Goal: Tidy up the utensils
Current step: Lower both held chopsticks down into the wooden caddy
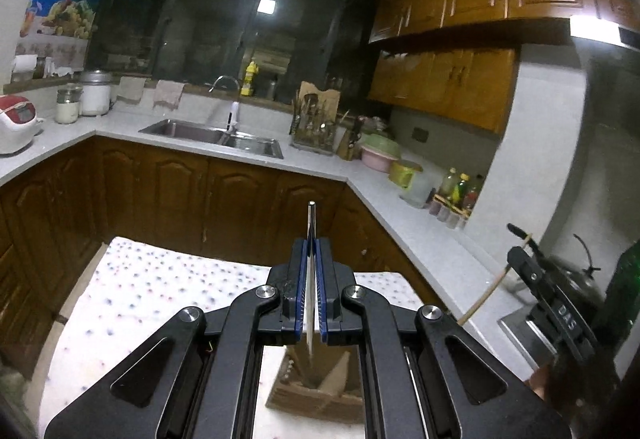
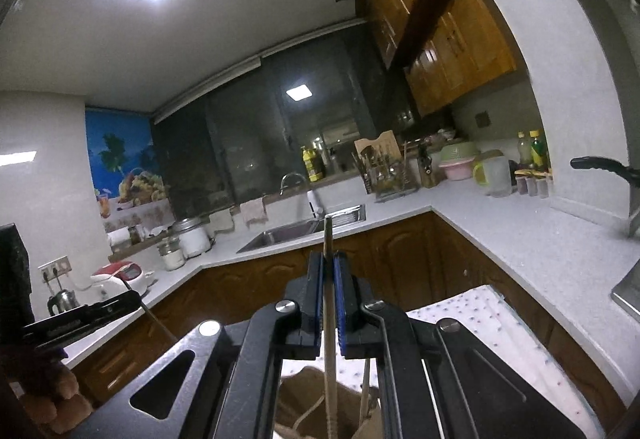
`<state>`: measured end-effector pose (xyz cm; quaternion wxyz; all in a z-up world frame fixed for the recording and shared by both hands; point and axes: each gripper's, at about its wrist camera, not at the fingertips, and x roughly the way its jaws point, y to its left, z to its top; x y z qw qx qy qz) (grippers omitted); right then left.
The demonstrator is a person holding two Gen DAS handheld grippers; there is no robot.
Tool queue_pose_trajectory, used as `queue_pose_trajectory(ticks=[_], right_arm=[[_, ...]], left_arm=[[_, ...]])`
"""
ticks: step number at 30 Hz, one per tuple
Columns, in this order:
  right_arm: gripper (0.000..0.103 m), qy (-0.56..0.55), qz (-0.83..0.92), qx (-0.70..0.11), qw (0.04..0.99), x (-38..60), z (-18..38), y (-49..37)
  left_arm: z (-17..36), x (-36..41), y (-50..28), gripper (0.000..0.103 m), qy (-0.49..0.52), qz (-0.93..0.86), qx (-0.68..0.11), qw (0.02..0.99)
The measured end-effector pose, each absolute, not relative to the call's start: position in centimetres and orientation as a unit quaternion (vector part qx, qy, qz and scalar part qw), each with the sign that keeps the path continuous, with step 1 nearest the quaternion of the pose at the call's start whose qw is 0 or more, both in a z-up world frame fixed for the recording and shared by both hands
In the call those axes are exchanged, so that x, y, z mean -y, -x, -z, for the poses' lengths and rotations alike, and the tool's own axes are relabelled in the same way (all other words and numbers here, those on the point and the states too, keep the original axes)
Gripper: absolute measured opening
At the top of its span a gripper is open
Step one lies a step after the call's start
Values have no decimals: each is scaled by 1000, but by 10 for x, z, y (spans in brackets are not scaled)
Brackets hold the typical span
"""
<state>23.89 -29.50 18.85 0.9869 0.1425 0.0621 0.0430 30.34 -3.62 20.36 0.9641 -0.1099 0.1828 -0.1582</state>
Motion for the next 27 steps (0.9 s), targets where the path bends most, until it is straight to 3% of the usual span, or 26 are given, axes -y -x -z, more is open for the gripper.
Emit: queue_pose_trajectory(ticks=[17, 27], right_arm=[[5, -131, -33, -129, 982, 287, -104, -263], [5, -134, -34, -147, 979, 288, -96, -264]], left_arm=[[-115, 58, -335, 4, 99, 149, -256, 950], [-107, 63, -338, 4, 96, 149, -272, 946]])
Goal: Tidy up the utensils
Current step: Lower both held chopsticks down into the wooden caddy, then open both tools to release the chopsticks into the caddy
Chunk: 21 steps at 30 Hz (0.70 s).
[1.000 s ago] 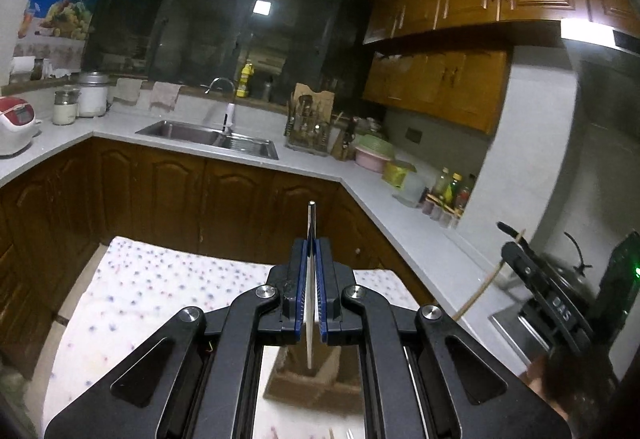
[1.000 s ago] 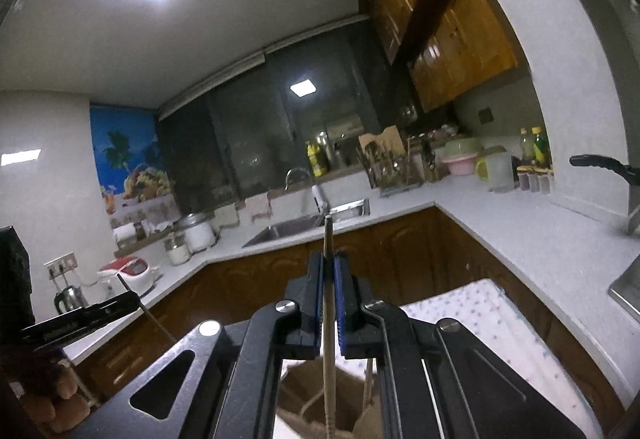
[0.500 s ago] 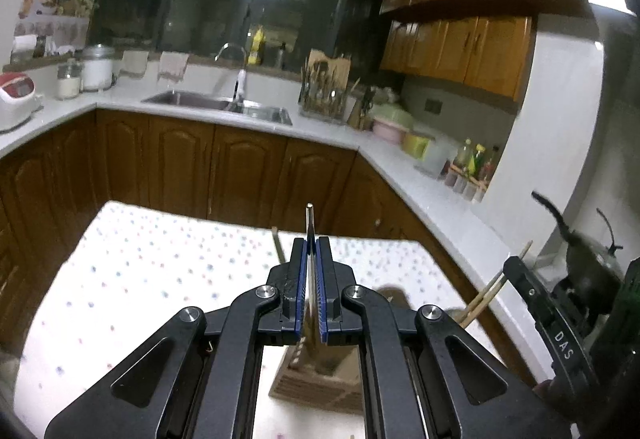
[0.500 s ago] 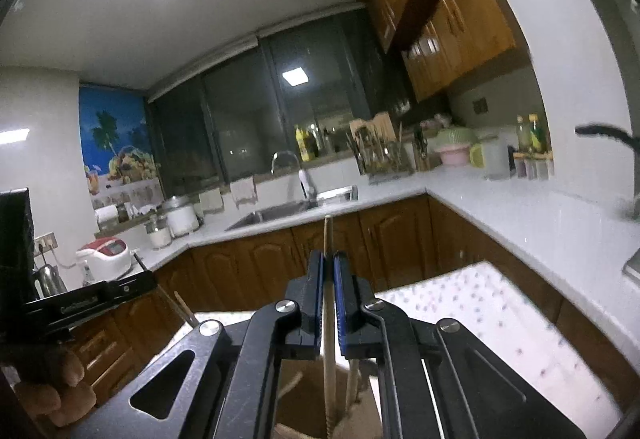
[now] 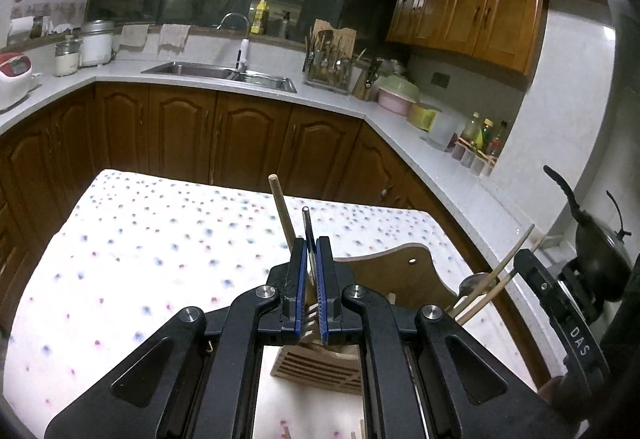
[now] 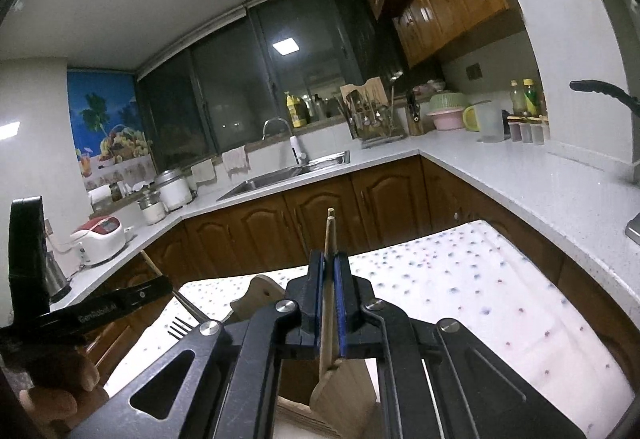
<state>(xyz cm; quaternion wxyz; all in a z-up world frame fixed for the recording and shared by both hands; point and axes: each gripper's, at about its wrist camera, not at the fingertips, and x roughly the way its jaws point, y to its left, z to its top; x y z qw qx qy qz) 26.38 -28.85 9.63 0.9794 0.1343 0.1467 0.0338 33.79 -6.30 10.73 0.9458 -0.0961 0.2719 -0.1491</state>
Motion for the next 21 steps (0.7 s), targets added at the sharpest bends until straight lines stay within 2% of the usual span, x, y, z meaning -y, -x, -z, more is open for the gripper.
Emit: queue_pose_trajectory(ticks=[5, 6, 9, 11, 13, 15, 18, 20, 21], right_arm=[[6, -144, -33, -155, 977, 288, -95, -264], [10, -146, -33, -156, 976, 290, -94, -265], [12, -156, -39, -159, 974, 293, -97, -264], [21, -160, -42, -154, 974, 294, -101, -259], [44, -165, -44, -146, 975, 297, -105, -256], [48, -168, -43, -138, 975, 298, -110, -250], [58, -184, -46, -136, 972, 304, -114, -242], [64, -192, -48, -135, 971, 307, -115, -236], [71, -196, -50, -133, 970, 309, -116, -232]], left_arm=[[-108, 64, -339, 4, 97, 151, -277, 944], [-108, 64, -339, 4, 99, 155, -280, 942], [-109, 60, -339, 4, 105, 163, -280, 940], [-111, 58, -337, 4, 104, 161, -277, 941], [-114, 55, -333, 6, 109, 163, -277, 940], [-116, 52, -330, 8, 113, 168, -278, 939], [-122, 47, -320, 30, 115, 167, -271, 941], [-123, 42, -311, 50, 117, 164, -266, 943], [-123, 38, -305, 53, 121, 160, -265, 943]])
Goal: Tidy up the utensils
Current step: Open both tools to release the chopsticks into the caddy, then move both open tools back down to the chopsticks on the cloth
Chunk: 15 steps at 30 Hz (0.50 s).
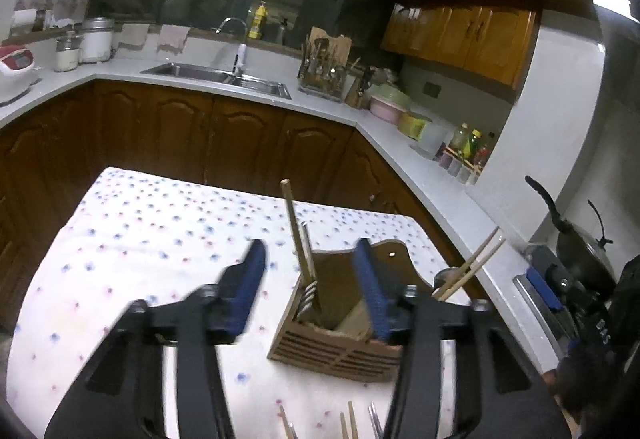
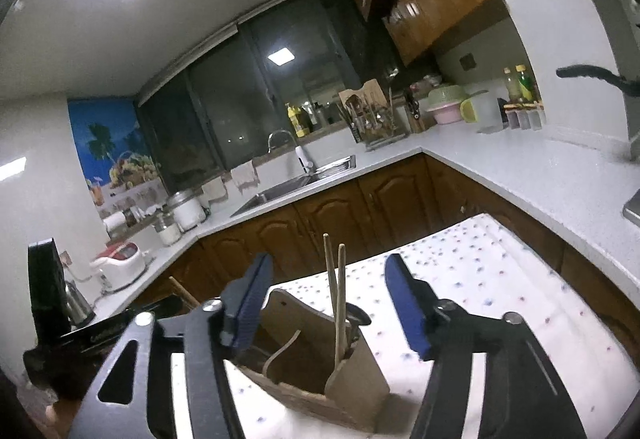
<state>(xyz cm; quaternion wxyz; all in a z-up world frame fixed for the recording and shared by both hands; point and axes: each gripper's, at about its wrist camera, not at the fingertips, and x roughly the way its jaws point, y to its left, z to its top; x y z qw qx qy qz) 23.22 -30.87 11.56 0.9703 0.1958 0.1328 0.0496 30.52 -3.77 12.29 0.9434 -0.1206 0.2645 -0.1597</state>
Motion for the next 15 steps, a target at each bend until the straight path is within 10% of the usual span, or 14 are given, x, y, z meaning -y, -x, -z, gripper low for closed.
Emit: queue_pose_trajectory(ticks=[4, 15], right_arm=[[95, -205, -49, -126, 970, 315, -113, -211], [98, -220, -45, -195, 955, 326, -69, -160]], left_arm=[[-116, 24, -286, 72, 144, 152, -268, 940], [-69, 1, -229, 81, 181, 129, -321, 920]])
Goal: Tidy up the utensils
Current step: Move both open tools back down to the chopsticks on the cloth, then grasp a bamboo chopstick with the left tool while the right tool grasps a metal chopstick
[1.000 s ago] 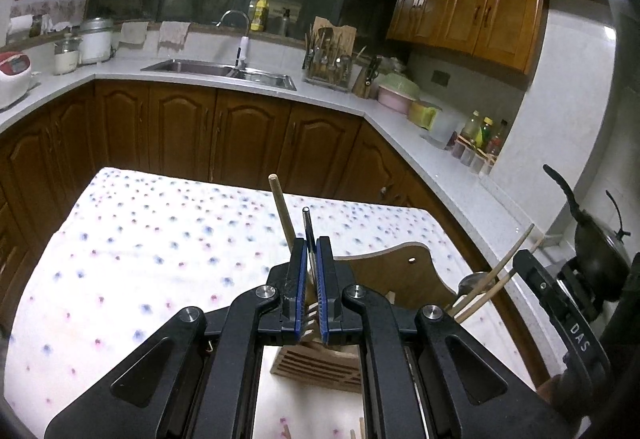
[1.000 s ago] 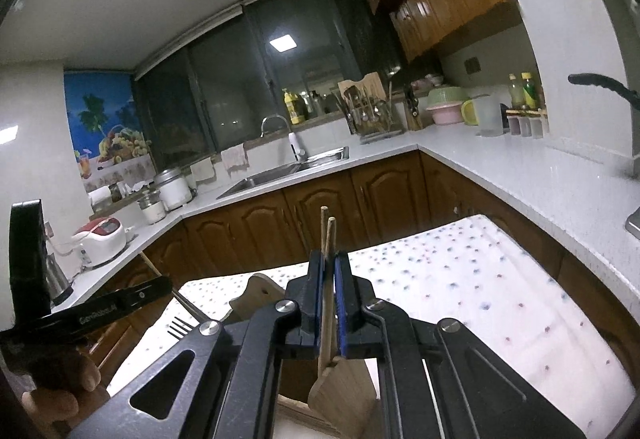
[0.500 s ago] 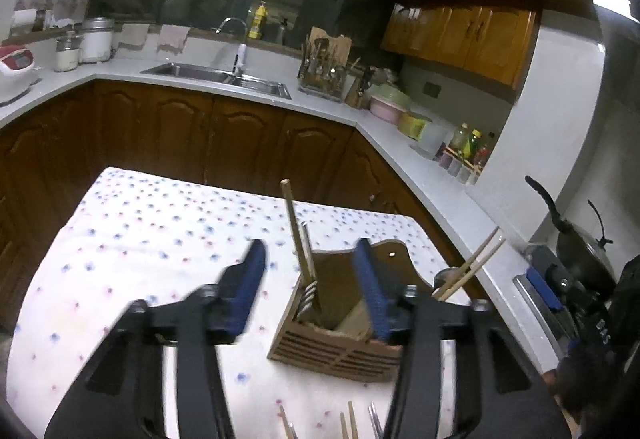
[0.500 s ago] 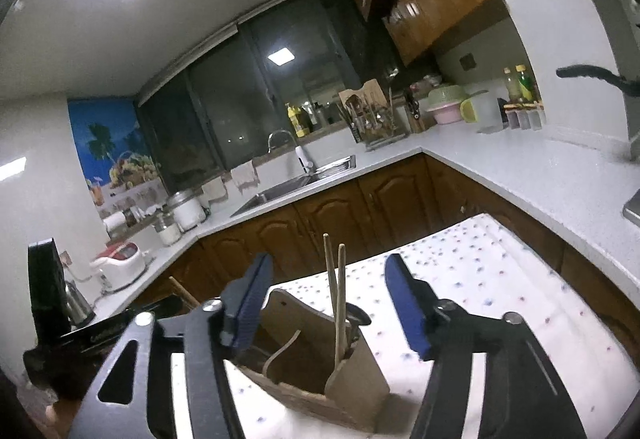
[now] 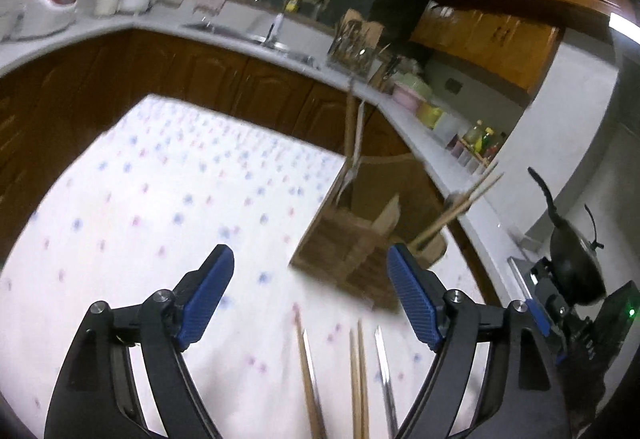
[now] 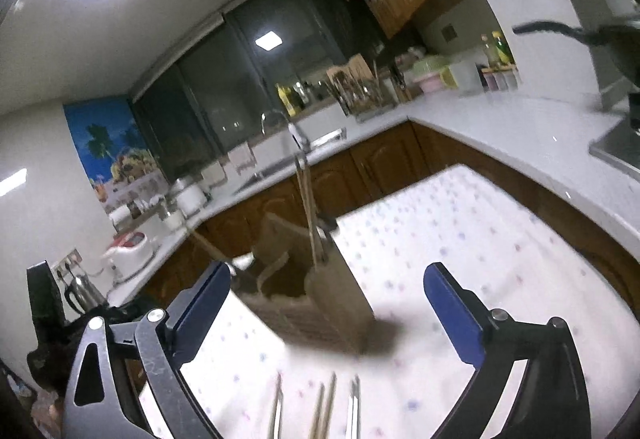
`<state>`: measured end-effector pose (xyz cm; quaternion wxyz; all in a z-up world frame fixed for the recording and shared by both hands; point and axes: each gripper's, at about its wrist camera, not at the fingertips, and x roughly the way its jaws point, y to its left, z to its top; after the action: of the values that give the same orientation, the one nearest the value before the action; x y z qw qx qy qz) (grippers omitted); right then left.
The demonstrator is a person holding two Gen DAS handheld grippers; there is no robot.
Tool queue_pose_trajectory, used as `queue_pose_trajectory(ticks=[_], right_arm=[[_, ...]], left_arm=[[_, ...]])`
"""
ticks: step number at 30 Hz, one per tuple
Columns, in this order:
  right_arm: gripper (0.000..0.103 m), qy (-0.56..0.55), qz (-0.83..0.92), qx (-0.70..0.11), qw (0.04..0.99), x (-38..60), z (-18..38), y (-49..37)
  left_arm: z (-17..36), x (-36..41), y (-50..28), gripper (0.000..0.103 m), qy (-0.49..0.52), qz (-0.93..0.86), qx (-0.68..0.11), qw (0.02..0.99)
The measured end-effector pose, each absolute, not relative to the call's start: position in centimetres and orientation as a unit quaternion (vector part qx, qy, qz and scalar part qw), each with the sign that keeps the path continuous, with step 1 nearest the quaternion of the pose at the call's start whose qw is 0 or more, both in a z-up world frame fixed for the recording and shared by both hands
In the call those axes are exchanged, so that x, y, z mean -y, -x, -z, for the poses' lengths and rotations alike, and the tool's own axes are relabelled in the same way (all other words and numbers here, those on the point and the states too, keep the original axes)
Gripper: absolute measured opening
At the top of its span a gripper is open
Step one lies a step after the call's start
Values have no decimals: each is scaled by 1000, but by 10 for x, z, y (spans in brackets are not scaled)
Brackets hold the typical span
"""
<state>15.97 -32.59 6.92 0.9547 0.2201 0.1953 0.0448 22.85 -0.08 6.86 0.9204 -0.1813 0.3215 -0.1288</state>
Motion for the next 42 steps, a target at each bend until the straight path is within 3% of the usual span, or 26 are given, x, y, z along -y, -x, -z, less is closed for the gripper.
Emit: queue_pose_trajectory(ticks=[14, 32, 42], right_arm=[[98, -214, -25, -271, 938, 328, -15, -113], [97, -140, -34, -340, 929, 299, 21, -112], [78, -122, -29, -375, 919, 296, 32, -121]], left_arm=[[-1, -2, -182, 81, 169, 99, -393, 899], [33, 29, -180, 81, 91, 96, -457, 880], [54, 73, -196, 76, -7, 96, -478, 873]])
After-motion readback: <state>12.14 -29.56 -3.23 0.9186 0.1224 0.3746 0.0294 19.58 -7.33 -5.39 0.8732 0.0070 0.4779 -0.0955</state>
